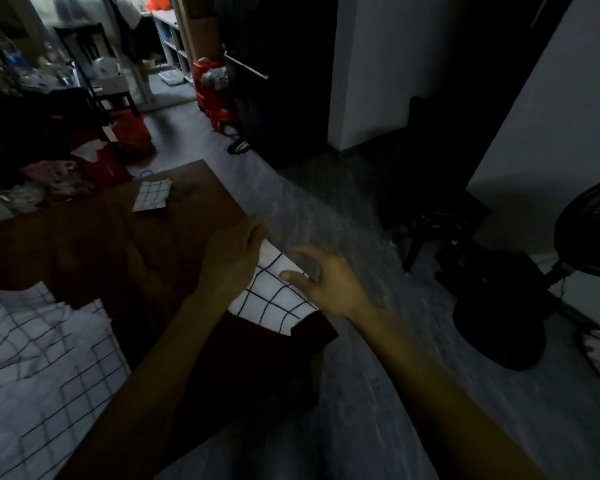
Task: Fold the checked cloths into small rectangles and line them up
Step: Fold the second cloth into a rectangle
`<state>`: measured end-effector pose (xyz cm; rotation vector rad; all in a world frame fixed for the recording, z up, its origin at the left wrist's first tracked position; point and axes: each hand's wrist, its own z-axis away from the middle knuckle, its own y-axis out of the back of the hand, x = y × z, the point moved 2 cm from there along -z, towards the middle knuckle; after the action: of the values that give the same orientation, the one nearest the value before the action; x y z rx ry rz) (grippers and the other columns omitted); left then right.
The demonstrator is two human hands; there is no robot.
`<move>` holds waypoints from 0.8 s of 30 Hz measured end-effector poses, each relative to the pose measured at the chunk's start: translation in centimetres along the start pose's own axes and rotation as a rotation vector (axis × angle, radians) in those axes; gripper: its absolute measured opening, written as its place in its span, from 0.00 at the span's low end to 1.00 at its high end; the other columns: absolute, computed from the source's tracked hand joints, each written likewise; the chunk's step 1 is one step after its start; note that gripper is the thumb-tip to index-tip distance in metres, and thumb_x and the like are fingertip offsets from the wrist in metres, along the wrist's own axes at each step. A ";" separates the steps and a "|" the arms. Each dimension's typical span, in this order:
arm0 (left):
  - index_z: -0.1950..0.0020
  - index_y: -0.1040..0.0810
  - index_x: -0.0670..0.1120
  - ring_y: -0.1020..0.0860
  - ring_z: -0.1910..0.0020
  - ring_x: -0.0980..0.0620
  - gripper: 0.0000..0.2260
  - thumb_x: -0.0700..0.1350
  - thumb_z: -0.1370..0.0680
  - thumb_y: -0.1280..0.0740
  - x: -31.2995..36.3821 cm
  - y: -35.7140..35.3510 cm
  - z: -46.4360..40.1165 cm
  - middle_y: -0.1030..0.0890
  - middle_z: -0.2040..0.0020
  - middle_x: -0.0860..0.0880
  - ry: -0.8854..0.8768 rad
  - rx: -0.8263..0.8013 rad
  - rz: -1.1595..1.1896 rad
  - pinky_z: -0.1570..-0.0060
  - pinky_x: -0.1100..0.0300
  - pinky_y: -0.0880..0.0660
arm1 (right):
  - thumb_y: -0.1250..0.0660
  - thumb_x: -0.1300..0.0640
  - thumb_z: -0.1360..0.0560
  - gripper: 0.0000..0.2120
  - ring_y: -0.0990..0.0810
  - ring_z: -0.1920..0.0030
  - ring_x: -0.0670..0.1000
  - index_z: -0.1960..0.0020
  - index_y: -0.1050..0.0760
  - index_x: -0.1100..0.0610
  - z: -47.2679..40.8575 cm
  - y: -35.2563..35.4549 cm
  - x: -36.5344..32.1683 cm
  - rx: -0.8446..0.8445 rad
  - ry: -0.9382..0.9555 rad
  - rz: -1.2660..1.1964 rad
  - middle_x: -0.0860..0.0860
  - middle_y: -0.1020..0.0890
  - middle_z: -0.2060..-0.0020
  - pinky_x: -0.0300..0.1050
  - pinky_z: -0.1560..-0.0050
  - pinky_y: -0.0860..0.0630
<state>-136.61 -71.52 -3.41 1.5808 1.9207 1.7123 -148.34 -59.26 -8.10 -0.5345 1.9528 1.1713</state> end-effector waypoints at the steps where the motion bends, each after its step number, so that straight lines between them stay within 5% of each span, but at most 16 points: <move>1: 0.51 0.23 0.43 0.23 0.62 0.49 0.12 0.47 0.19 0.43 1.0 -0.3 0.1 0.20 0.59 0.46 0.001 0.043 0.050 0.62 0.61 0.30 | 0.29 0.54 0.26 0.05 0.23 0.58 0.39 0.52 0.20 0.53 0.4 0.6 0.8 -0.042 -0.032 -0.061 0.42 0.19 0.58 0.29 0.57 0.30; 3: 0.52 0.23 0.45 0.24 0.64 0.56 0.08 0.46 0.20 0.40 4.2 -1.4 -0.2 0.21 0.61 0.51 -0.021 0.078 0.110 0.65 0.69 0.32 | 0.30 0.54 0.25 0.08 0.22 0.66 0.44 0.61 0.21 0.56 1.1 2.5 3.0 0.020 -0.112 -0.151 0.50 0.18 0.66 0.38 0.65 0.27; 9: 0.50 0.24 0.54 0.26 0.60 0.74 0.09 0.42 0.27 0.30 9.3 -6.1 0.0 0.25 0.57 0.60 0.267 0.086 0.612 0.62 0.77 0.30 | 0.33 0.62 0.24 0.05 0.19 0.59 0.45 0.51 0.20 0.62 2.7 10.8 6.8 0.226 -0.269 -0.569 0.51 0.17 0.60 0.38 0.59 0.22; 12: 0.57 0.25 0.58 0.23 0.61 0.68 0.11 0.42 0.26 0.30 11.7 -9.2 0.2 0.22 0.60 0.60 0.362 0.031 0.753 0.62 0.71 0.28 | 0.34 0.61 0.23 0.07 0.19 0.58 0.48 0.51 0.21 0.65 3.0 13.8 8.7 0.282 -0.298 -0.613 0.55 0.17 0.58 0.42 0.57 0.21; 15: 0.61 0.23 0.52 0.23 0.63 0.64 0.06 0.43 0.25 0.32 13.4 -12.0 -0.6 0.21 0.64 0.57 0.352 -0.062 0.747 0.58 0.63 0.27 | 0.34 0.60 0.23 0.08 0.18 0.55 0.52 0.48 0.21 0.64 3.0 15.3 10.6 0.296 -0.343 -0.668 0.59 0.16 0.54 0.47 0.53 0.19; 24: 0.51 0.21 0.46 0.19 0.53 0.51 0.05 0.42 0.26 0.31 13.6 -18.4 -8.1 0.18 0.54 0.47 0.384 -0.099 0.744 0.51 0.51 0.22 | 0.34 0.58 0.23 0.09 0.19 0.58 0.51 0.50 0.22 0.64 -2.2 19.0 16.5 0.341 -0.397 -0.576 0.55 0.17 0.59 0.51 0.55 0.20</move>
<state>-159.06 -63.38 -7.96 2.2365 1.4024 2.4929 -172.19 -51.35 -10.27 -0.5766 1.4687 0.5168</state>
